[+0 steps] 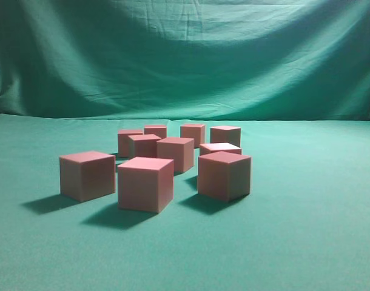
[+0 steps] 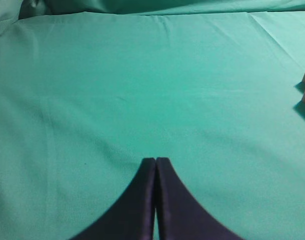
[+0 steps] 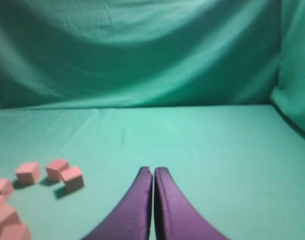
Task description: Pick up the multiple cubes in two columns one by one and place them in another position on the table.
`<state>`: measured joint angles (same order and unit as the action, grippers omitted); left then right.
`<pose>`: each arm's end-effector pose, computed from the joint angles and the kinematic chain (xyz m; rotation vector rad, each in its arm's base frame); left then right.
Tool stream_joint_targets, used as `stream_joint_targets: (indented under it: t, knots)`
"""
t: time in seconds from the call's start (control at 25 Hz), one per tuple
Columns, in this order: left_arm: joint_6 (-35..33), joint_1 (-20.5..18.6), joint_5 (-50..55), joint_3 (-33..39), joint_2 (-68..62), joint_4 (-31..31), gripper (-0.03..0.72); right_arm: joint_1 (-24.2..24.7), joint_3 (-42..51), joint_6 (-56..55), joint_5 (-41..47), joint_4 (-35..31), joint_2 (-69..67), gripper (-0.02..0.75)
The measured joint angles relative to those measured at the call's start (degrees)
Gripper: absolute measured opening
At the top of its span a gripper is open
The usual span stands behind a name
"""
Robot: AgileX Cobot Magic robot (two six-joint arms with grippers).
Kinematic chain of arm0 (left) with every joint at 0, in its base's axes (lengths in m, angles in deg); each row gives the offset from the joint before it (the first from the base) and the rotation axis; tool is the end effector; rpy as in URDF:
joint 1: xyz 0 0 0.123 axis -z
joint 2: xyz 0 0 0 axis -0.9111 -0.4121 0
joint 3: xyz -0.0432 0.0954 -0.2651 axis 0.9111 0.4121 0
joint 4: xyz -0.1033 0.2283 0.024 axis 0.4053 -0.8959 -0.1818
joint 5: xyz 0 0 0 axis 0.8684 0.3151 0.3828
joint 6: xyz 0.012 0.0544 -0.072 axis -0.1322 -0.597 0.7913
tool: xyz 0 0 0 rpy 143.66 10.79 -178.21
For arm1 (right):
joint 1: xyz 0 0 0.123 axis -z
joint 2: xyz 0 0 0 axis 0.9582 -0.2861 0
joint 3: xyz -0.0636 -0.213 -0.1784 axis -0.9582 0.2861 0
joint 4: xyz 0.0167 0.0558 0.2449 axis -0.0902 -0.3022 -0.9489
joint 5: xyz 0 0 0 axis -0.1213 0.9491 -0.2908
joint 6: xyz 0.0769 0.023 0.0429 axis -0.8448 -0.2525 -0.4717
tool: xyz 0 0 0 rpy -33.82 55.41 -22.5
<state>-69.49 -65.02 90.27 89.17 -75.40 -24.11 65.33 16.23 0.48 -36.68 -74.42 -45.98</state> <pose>0.0529 0.0000 0.1774 0.0300 1.8329 0.0177 0.0504 0.0104 0.2106 -0.0761 1.6935 0.1970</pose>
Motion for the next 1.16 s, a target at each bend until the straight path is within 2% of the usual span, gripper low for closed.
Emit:
stream_joint_targets:
  t: [0.24,0.6,1.16]
  knots:
    - [0.0,0.0,0.0,0.0,0.0,0.0,0.0,0.4,5.4,0.0,-0.3,0.0,0.1,0.0]
    - [0.0,0.0,0.0,0.0,0.0,0.0,0.0,0.4,5.4,0.2,5.9,0.2,0.1,0.0]
    - [0.0,0.0,0.0,0.0,0.0,0.0,0.0,0.4,5.4,1.3,6.1,0.2,0.1,0.0]
